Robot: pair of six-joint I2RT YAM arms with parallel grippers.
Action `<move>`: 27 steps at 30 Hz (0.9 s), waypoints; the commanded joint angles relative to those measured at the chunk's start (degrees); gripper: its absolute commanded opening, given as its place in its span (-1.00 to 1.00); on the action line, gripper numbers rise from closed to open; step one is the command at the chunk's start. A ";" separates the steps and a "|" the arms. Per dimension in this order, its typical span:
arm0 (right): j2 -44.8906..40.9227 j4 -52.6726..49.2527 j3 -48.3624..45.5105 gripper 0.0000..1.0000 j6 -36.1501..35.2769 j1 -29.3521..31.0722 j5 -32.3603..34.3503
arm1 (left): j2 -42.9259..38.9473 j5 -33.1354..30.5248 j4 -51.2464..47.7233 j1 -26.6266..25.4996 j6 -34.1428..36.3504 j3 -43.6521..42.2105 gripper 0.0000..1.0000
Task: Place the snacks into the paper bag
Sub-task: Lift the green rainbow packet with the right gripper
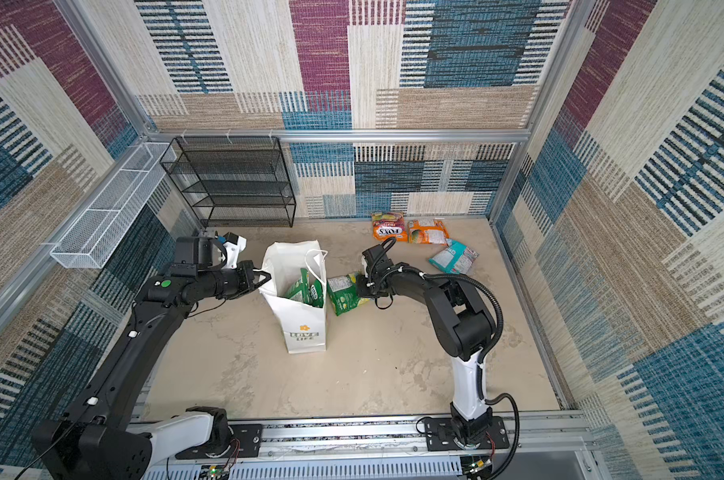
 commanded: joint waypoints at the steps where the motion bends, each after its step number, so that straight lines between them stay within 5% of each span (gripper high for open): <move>1: -2.91 -1.04 -1.24 -0.79 1.15 0.13 -1.34 | 0.23 1.77 1.94 -0.02 -0.08 0.24 -1.00; 19: -32.66 -4.92 -2.54 -1.00 5.45 0.16 9.72 | -0.62 6.83 4.53 -0.03 -0.74 -0.45 -1.00; 27: -40.91 -8.08 6.92 -1.00 4.84 3.86 16.64 | -0.85 7.63 4.57 -0.05 -0.88 -0.48 -1.00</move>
